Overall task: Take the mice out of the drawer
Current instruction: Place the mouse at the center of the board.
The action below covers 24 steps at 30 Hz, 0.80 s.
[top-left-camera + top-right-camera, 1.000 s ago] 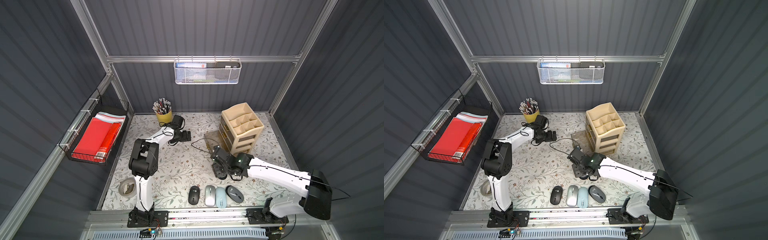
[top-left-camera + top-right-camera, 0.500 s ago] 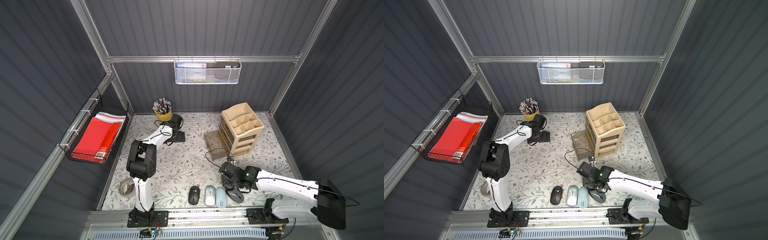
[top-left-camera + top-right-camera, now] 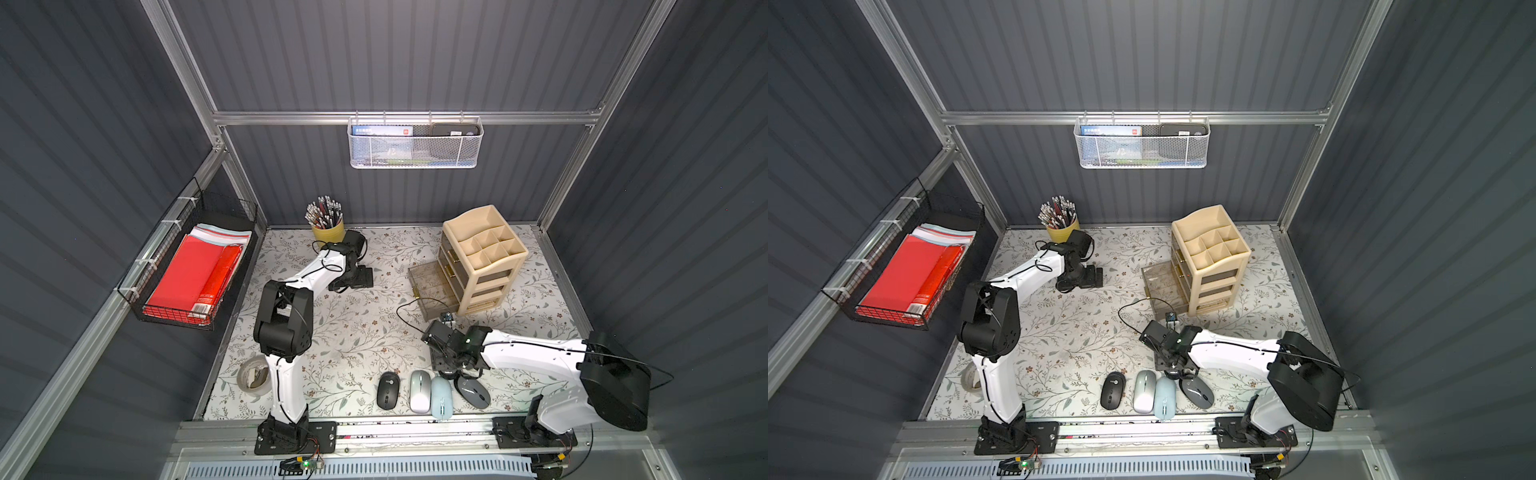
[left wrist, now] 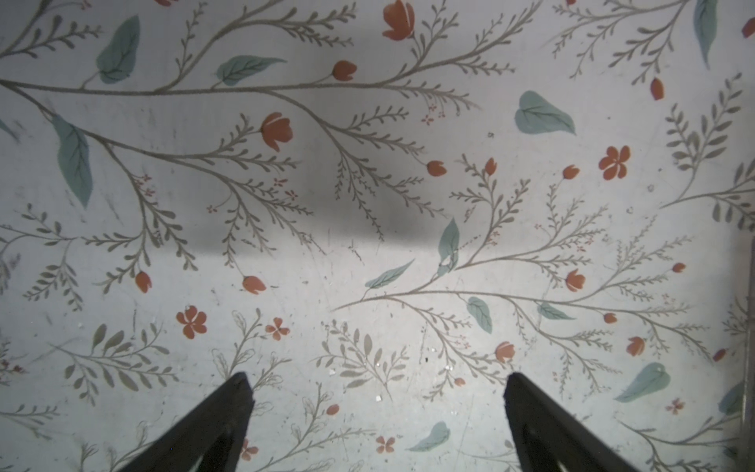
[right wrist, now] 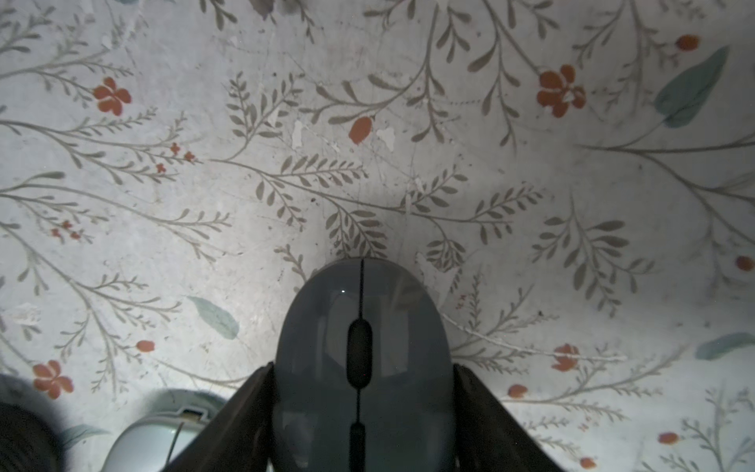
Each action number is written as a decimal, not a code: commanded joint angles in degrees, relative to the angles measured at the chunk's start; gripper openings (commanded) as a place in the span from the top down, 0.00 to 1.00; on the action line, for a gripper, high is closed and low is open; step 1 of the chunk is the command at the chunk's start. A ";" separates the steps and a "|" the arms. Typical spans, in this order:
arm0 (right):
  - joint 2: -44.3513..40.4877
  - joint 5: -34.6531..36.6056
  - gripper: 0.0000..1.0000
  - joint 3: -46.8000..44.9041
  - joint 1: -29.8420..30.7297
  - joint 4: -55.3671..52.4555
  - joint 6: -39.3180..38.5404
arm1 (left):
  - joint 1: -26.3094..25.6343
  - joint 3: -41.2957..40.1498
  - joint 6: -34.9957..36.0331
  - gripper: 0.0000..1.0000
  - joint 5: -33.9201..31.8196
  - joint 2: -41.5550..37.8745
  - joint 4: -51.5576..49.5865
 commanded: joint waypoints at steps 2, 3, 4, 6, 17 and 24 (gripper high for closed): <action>1.25 1.37 0.29 0.62 -1.00 -0.17 -0.34 | 0.33 -1.59 0.07 0.01 3.08 -3.84 3.47; 1.40 1.38 0.28 0.89 -1.30 -0.25 -0.56 | 0.33 -2.62 -0.17 0.01 3.38 -5.42 5.83; 1.37 2.00 0.27 1.26 -1.37 -0.54 -0.67 | 0.25 -4.21 -0.75 0.01 3.16 -7.57 9.26; 1.03 2.46 0.21 1.74 -1.71 -0.64 -1.25 | 0.24 -7.89 -1.44 0.01 2.83 -11.97 14.58; -5.32 3.21 0.08 9.47 -1.26 -2.01 -8.89 | 0.29 -28.16 1.99 0.01 -11.89 -37.21 49.05; -11.95 6.42 0.01 11.89 -1.15 -0.80 -12.68 | 0.61 -37.86 8.36 0.01 -17.19 -44.47 67.42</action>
